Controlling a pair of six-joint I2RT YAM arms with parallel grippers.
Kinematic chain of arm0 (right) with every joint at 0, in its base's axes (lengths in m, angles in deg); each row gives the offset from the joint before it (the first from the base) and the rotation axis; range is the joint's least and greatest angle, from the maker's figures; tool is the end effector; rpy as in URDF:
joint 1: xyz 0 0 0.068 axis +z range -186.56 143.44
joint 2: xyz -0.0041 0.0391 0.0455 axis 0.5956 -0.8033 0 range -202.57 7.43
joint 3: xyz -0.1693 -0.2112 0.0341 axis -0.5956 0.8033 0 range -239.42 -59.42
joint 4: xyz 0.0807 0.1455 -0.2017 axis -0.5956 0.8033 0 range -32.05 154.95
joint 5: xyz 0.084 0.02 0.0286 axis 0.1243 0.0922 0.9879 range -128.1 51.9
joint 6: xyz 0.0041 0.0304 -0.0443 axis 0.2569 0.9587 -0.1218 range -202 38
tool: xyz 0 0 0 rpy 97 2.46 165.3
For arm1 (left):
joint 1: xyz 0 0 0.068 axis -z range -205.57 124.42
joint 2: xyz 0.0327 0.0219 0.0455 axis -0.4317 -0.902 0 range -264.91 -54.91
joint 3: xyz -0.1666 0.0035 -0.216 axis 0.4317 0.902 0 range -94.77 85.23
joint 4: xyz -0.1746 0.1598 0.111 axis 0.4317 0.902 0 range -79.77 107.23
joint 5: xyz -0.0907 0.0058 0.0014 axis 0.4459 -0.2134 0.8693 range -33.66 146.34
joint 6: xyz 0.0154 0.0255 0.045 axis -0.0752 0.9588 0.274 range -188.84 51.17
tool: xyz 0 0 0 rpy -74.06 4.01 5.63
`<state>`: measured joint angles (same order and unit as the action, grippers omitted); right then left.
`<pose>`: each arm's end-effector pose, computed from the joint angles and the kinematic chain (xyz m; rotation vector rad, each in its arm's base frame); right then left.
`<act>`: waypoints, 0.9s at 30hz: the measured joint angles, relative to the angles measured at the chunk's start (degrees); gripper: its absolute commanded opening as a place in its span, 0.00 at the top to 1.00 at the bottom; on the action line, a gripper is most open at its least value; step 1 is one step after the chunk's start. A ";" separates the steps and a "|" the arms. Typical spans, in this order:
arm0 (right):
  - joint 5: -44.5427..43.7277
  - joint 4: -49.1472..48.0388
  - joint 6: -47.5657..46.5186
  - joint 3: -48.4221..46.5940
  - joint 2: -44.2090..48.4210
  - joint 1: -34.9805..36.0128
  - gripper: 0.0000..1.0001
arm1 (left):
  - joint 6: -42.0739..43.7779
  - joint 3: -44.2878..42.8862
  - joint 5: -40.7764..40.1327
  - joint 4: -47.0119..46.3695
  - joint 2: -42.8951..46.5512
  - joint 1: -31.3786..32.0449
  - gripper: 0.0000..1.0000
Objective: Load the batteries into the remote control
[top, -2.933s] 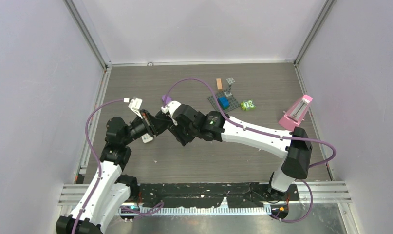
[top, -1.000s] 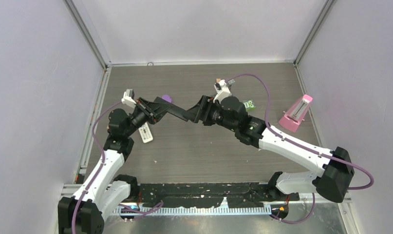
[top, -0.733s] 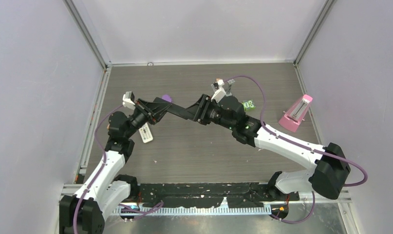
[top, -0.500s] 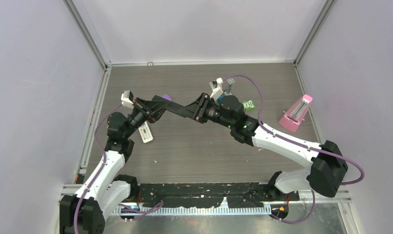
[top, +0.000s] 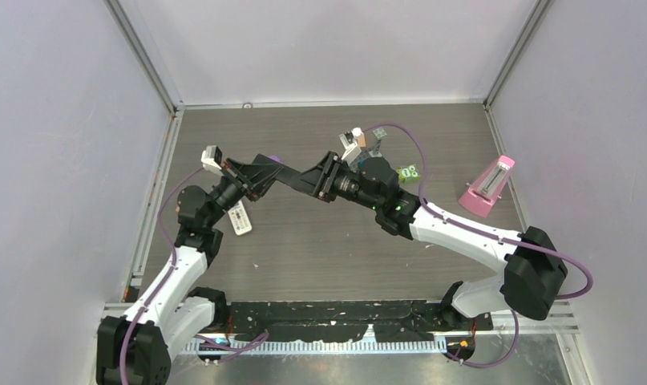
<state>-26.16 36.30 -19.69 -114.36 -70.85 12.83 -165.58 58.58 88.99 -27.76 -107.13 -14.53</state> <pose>0.2053 0.2506 0.3269 0.0217 1.8784 1.6114 0.1992 -0.0585 0.2928 -0.6594 1.5667 -1.8809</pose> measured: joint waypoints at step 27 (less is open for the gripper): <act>9.14 5.14 -17.75 1.75 8.52 -2.51 0.14 | 19.89 -7.89 13.94 7.91 4.09 -0.09 1.00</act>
<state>-17.02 41.44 -37.44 -112.61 -62.33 10.32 -145.70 50.69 102.93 -19.85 -103.05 -14.61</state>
